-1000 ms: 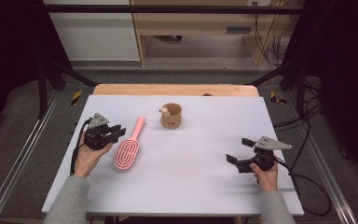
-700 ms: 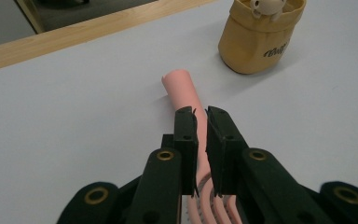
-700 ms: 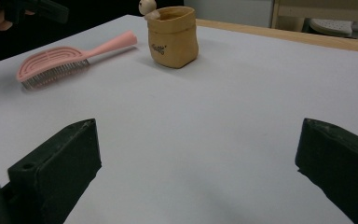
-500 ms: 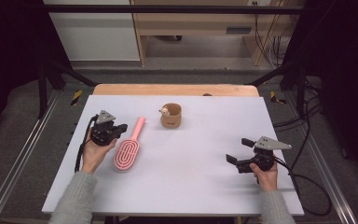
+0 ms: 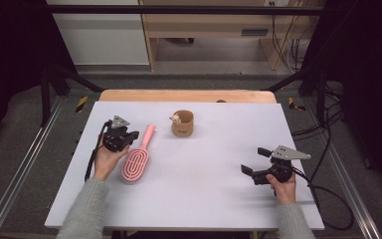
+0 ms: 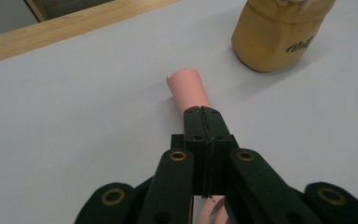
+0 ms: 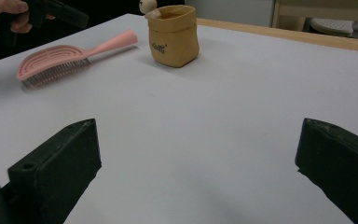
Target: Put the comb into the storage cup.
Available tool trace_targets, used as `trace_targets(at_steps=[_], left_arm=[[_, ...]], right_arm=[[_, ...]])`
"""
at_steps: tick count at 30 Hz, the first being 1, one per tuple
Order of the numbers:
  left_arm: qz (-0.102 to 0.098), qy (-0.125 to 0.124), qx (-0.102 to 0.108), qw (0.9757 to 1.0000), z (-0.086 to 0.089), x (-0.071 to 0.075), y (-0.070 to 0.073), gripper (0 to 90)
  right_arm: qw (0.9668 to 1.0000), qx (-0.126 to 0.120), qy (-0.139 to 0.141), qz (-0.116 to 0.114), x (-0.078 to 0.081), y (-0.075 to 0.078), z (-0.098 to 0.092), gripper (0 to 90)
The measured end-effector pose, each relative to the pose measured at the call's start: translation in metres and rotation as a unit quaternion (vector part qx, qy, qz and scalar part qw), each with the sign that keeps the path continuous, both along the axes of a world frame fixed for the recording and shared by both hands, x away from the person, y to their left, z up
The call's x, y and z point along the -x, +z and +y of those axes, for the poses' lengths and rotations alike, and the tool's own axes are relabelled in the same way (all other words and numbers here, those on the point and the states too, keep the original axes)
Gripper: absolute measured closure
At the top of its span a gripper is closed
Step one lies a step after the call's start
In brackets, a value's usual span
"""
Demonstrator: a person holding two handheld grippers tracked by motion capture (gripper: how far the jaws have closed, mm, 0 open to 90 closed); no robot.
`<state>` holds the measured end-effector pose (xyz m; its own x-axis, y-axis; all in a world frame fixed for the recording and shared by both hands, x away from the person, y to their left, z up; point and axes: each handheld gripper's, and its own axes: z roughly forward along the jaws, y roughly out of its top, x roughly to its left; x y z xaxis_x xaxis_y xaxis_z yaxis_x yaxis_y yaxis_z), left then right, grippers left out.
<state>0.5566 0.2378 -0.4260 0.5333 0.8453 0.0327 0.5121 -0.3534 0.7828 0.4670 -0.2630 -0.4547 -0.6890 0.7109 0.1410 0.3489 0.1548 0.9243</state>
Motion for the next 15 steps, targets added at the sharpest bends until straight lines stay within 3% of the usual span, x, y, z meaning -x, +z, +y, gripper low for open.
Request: trace_targets(at_steps=[15], left_arm=[[0.04,0.011,-0.024,0.9989,-0.006,-0.016,-0.017,89.8]], right_arm=[[1.0,0.001,0.001,0.001,0.0,0.0,0.001,0.3]])
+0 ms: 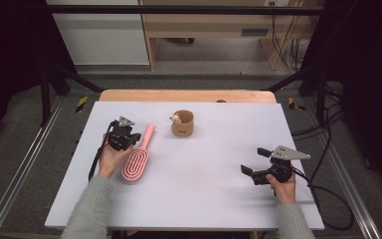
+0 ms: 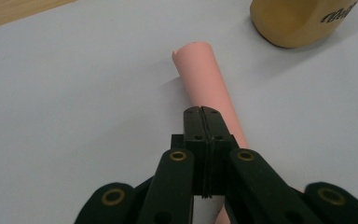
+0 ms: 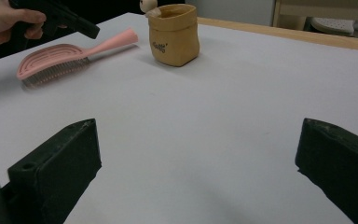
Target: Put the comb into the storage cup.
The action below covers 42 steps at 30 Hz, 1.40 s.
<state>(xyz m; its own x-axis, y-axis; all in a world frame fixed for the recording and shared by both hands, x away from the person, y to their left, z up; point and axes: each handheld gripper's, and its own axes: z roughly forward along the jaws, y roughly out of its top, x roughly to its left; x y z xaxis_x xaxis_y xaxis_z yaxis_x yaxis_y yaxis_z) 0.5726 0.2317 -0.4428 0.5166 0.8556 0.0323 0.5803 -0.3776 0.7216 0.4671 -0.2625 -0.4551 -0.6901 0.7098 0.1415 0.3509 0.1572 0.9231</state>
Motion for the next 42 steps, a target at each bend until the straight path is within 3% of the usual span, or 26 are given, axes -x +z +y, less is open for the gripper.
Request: trace_targets(at_steps=[23,31,42], left_arm=[[0.027,-0.009,-0.031,0.9991,-0.011,-0.01,-0.007,89.9],[0.037,-0.012,-0.032,0.9988,-0.013,-0.011,-0.008,90.0],[0.053,-0.023,-0.048,0.9972,-0.019,-0.012,-0.007,90.0]], right_arm=[[1.0,-0.001,0.0,-0.001,0.0,0.0,0.0,0.3],[1.0,-0.001,0.001,-0.001,0.0,0.0,0.0,0.3],[1.0,-0.001,0.001,-0.001,0.0,0.0,0.0,0.4]])
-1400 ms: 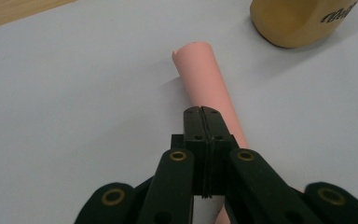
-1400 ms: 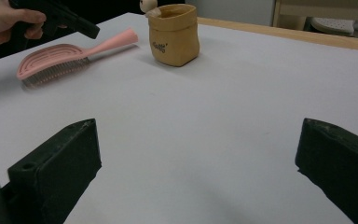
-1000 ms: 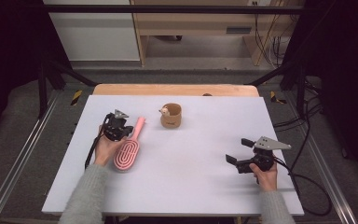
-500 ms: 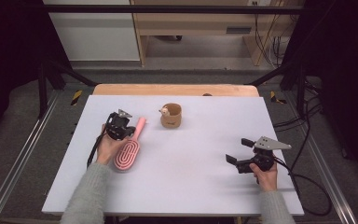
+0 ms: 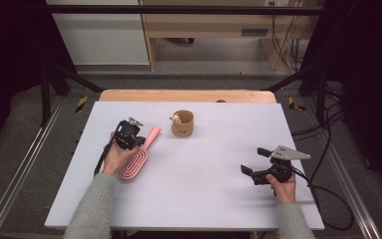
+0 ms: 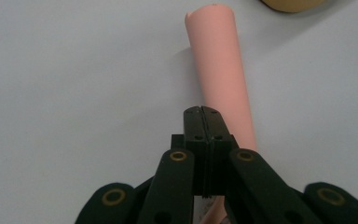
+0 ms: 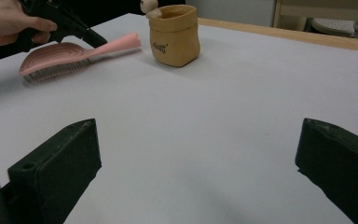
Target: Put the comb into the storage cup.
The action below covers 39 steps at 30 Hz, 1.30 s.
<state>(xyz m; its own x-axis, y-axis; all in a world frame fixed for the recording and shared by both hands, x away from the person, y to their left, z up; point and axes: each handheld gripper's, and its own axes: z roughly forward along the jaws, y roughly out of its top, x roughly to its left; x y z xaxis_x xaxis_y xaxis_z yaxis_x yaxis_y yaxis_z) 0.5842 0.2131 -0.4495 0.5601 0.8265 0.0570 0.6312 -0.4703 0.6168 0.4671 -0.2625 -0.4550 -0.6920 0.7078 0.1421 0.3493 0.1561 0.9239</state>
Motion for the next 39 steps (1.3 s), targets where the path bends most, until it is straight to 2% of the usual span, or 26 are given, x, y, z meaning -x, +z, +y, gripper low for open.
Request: trace_targets(at_steps=[6,11,16,19,22,26,32,39], left_arm=[[0.001,-0.002,-0.007,1.0,-0.006,-0.002,0.004,90.0],[0.003,0.013,-0.012,0.9998,-0.008,-0.005,0.006,89.9],[-0.008,0.035,0.008,0.9993,-0.006,-0.006,0.009,89.9],[-0.015,0.04,0.015,0.999,-0.006,-0.005,0.011,89.9],[-0.032,0.053,0.033,0.9976,-0.008,-0.005,0.014,89.9],[-0.039,0.067,0.037,0.9964,-0.01,-0.007,0.012,89.9],[-0.039,0.074,0.035,0.9959,-0.014,-0.01,0.008,89.9],[-0.024,0.08,0.032,0.996,-0.018,-0.014,0.002,89.9]], right_arm=[[1.0,-0.001,0.0,-0.001,0.0,0.0,0.0,0.3],[1.0,-0.001,0.0,-0.001,0.0,0.0,0.0,0.4],[1.0,-0.001,0.001,-0.001,0.0,0.0,0.0,0.3],[1.0,-0.001,0.001,0.0,0.0,0.0,0.0,0.4],[1.0,-0.001,0.001,0.0,0.0,0.0,0.0,0.4],[1.0,-0.001,0.001,0.0,0.0,0.0,0.0,0.4],[1.0,-0.001,0.002,-0.001,0.0,0.0,0.0,0.4],[1.0,-0.001,0.002,0.0,0.0,0.0,0.0,0.4]])
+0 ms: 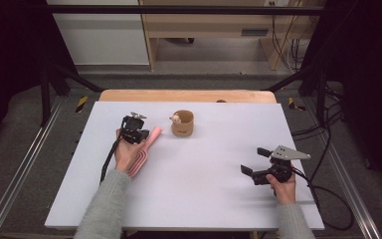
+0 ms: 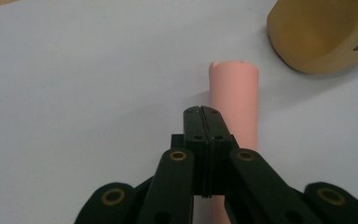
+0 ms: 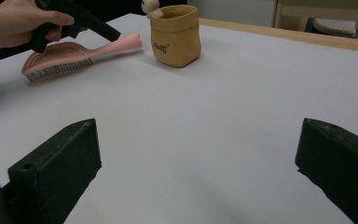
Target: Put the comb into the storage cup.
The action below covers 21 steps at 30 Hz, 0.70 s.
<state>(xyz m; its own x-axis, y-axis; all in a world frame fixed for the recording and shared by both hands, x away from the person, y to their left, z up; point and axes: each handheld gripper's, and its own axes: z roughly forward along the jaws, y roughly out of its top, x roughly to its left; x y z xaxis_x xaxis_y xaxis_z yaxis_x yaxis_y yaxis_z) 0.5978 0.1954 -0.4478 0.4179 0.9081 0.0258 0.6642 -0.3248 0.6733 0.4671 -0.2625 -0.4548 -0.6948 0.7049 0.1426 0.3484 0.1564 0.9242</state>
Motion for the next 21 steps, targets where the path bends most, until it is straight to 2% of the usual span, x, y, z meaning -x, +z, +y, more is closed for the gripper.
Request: trace_targets(at_steps=[11,21], left_arm=[[0.012,-0.012,0.002,0.9999,-0.003,0.001,-0.001,89.9],[0.02,-0.036,-0.005,0.9991,-0.011,0.007,-0.002,89.9]], right_arm=[[1.0,0.0,0.0,0.0,0.0,0.0,0.0,0.4],[1.0,0.0,0.0,0.0,0.0,0.0,0.0,0.4]])
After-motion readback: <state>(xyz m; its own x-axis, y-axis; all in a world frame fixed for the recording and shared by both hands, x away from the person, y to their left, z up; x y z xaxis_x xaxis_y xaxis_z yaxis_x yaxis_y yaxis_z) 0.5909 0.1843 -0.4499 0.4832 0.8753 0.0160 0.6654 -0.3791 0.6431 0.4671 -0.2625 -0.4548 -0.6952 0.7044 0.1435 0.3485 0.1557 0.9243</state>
